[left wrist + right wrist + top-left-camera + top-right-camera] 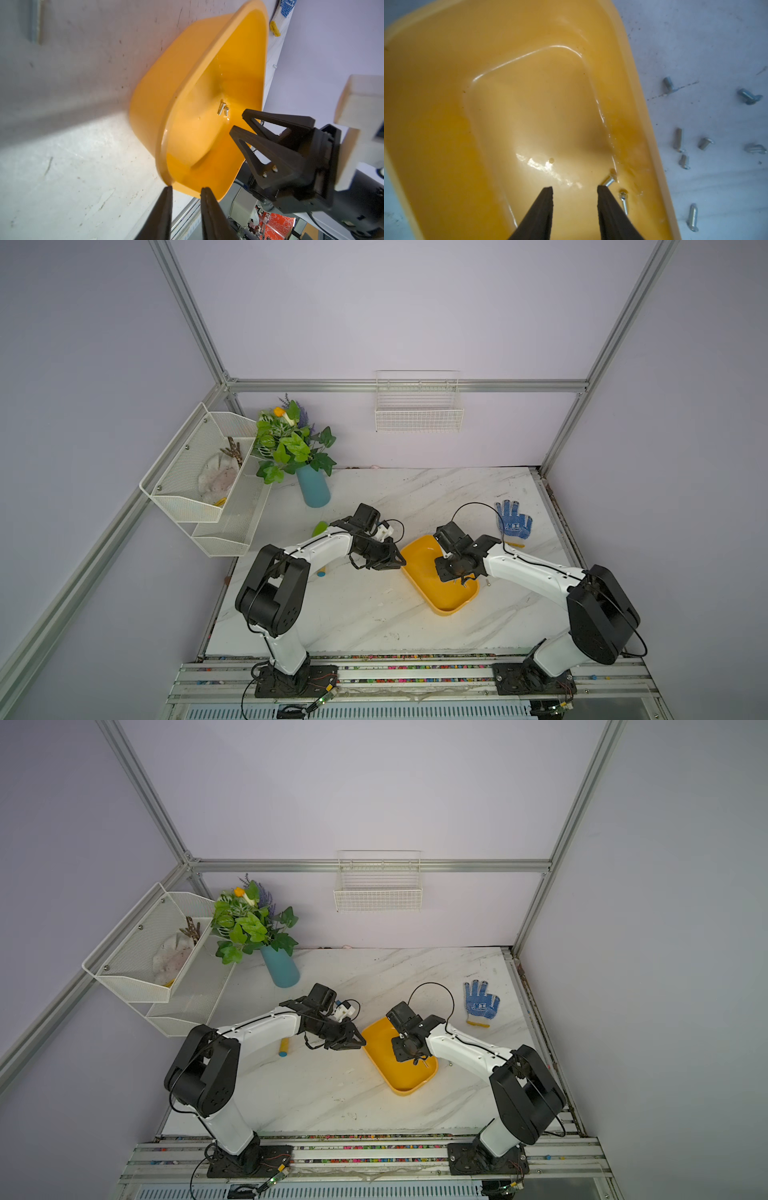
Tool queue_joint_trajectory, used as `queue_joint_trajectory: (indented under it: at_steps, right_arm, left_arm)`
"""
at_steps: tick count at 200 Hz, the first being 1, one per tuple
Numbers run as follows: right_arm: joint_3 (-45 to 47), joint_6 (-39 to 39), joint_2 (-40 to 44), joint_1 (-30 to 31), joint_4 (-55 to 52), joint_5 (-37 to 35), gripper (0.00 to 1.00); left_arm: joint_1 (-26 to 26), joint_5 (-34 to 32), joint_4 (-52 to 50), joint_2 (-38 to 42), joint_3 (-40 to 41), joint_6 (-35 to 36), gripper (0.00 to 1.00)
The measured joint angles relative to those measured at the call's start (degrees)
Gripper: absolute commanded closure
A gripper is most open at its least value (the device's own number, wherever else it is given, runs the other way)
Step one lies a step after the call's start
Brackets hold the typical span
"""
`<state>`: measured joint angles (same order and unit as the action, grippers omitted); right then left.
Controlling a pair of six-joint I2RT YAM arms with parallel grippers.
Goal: Take out the screws from the storage box
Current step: Adjust the storage box at the center of the board.
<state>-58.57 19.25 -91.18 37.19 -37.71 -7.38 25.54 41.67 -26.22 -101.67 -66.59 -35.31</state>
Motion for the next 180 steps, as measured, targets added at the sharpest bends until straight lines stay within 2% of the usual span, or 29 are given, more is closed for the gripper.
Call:
queue_joint_trajectory:
  at_steps: [36,78,102,137,180]
  right_arm:
    - [-0.4,-0.5,-4.5,-0.8,-0.1,-2.3,0.58]
    - [-2.4,-0.3,-5.7,-1.6,0.4,-2.0,0.57]
    - [-2.1,0.5,-4.3,-1.6,0.5,-0.6,0.56]
    - [-1.0,1.6,0.5,-2.0,0.6,1.3,0.56]
    - [-0.1,2.5,3.4,-2.5,0.5,2.7,0.57]
  left_arm:
    - [-0.5,-1.2,-0.8,-0.5,-6.8,-0.1,0.68]
    - [-0.4,-3.1,-2.9,-2.6,-14.5,2.2,0.58]
    - [-0.1,-5.2,-5.0,-6.8,-18.2,6.1,0.54]
    - [2.6,-11.8,-12.7,-11.9,-23.4,13.6,0.52]
    - [3.7,-13.7,-16.0,-13.9,-24.9,17.9,0.52]
